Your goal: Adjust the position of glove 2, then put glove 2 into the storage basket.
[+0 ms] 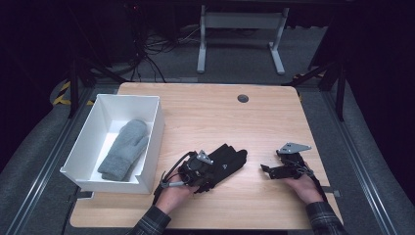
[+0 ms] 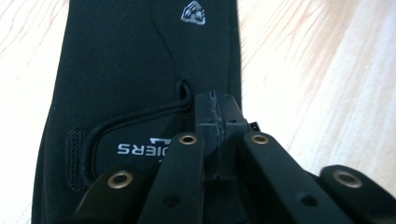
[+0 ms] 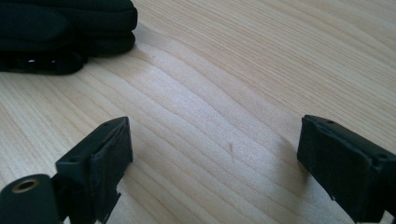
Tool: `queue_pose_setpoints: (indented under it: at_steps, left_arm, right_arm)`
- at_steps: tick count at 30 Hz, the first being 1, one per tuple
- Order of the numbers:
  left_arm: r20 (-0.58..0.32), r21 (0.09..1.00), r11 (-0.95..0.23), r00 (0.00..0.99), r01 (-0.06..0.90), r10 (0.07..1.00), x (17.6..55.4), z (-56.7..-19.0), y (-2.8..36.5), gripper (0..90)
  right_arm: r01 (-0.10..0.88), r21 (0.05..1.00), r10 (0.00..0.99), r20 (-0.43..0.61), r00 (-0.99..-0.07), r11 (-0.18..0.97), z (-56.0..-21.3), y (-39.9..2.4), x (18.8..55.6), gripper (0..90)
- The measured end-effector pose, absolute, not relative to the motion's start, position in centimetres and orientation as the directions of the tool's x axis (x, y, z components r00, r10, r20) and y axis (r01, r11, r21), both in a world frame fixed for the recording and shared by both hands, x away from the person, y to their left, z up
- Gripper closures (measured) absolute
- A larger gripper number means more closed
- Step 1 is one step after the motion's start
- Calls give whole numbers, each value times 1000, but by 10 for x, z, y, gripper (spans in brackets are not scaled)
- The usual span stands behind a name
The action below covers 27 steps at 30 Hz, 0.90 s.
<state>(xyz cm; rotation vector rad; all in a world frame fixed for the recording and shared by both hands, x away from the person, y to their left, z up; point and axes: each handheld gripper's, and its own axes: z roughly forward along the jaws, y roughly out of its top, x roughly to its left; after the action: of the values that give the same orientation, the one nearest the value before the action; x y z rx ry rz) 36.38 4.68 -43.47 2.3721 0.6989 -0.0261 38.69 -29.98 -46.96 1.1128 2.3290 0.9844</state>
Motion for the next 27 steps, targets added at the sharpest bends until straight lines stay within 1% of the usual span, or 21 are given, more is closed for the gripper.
queue_pose_setpoints:
  at_steps: [1, 3, 5, 7, 8, 10, 13, 14, 15, 20, 27]
  left_arm:
    - [-193, 593, -642, 860, 485, 472, 364, -433, 47, 783]
    - [-192, 602, -638, 863, 480, 468, 366, -430, 48, 707]
    - [-188, 618, -626, 862, 476, 471, 368, -426, 50, 585]
    - [-172, 621, -627, 862, 470, 476, 370, -422, 50, 487]
    - [-172, 622, -630, 867, 464, 468, 371, -420, 50, 463]
    - [-172, 627, -632, 872, 456, 458, 373, -418, 50, 374]
    - [-155, 629, -638, 876, 443, 456, 376, -414, 48, 284]
    - [-143, 625, -647, 879, 437, 455, 378, -413, 46, 284]
    - [-130, 628, -651, 882, 427, 453, 379, -412, 44, 246]
    - [-93, 620, -678, 895, 394, 436, 386, -413, 35, 155]
    - [-68, 612, -690, 894, 388, 442, 394, -420, 23, 111]
  right_arm:
    - [523, 728, 787, -36, -616, 443, -469, -300, 387, 107]
    - [524, 728, 787, -36, -615, 443, -469, -300, 387, 107]
    - [523, 728, 787, -36, -615, 443, -469, -300, 387, 107]
    - [524, 728, 787, -36, -615, 443, -469, -300, 387, 107]
    - [523, 728, 787, -35, -616, 442, -470, -300, 387, 107]
    - [524, 728, 788, -36, -615, 443, -469, -300, 387, 107]
    - [524, 728, 788, -36, -615, 442, -469, -300, 387, 107]
    - [524, 728, 787, -36, -615, 442, -470, -300, 387, 106]
    - [524, 728, 788, -35, -615, 442, -470, -300, 387, 106]
    - [524, 728, 788, -35, -614, 441, -470, -300, 387, 104]
    - [525, 728, 789, -36, -613, 440, -470, -300, 387, 103]
